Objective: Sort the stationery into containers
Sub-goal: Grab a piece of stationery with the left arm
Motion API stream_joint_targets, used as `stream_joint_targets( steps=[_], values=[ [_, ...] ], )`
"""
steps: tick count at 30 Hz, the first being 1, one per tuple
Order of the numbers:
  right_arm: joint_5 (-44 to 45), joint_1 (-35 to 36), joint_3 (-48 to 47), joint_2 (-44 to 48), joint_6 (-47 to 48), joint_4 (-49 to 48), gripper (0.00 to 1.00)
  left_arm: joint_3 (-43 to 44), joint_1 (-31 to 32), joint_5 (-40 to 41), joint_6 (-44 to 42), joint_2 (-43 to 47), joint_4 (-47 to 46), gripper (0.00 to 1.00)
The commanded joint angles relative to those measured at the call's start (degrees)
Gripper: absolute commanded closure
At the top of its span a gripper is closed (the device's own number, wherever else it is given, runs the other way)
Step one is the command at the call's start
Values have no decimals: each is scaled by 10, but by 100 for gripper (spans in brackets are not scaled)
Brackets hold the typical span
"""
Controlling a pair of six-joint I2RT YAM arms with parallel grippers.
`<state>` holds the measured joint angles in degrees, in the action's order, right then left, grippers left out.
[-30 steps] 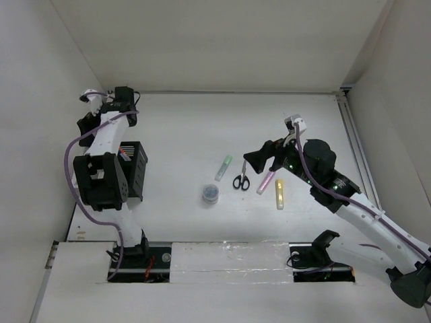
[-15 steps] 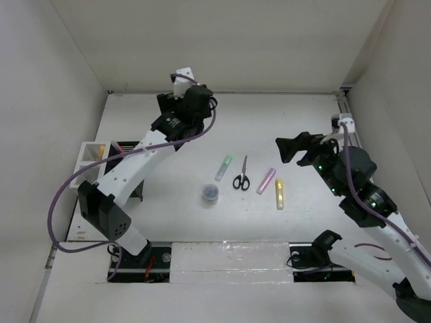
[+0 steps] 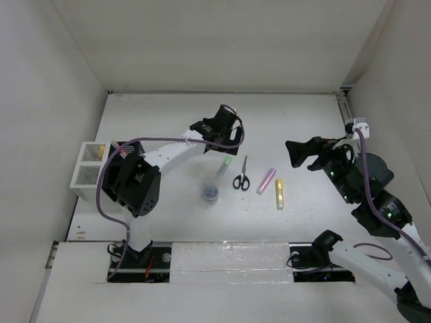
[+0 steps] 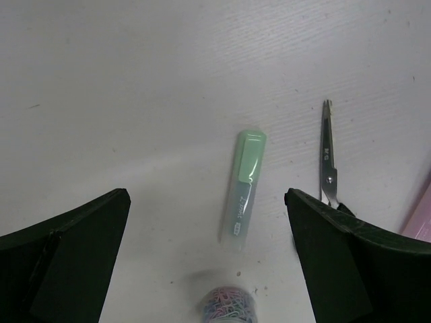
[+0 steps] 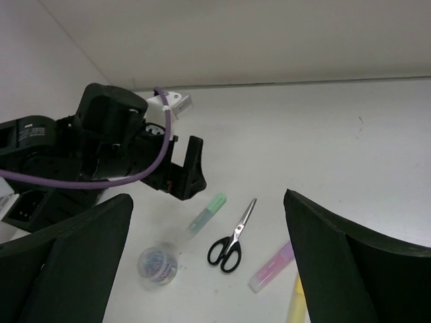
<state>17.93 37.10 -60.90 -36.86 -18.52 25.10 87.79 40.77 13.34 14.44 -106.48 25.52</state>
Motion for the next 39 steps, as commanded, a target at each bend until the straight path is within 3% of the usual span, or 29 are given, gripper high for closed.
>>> stream_joint_targets(
  steps=[1,7,18,26,31,34,39],
  values=[
    [-38,-4,11,-7,14,-23,0,27,-1,-60,-36,-16,-2,0],
    [-80,-4,22,-28,19,-53,0,49,-1,-111,-69,-72,10,2],
    [-103,-4,39,-28,30,-65,0,77,4,-97,-64,-146,10,10],
    [-103,-4,39,-28,30,-70,0,71,4,-79,-53,-166,24,46],
    [-103,-4,39,-28,30,-70,0,77,4,-85,-53,-172,42,90],
    [-103,-9,39,-23,30,-70,0,101,4,-55,-68,-172,67,100],
    [-108,-9,44,-17,30,-70,0,200,-62,-42,-73,-130,114,100]
  ],
)
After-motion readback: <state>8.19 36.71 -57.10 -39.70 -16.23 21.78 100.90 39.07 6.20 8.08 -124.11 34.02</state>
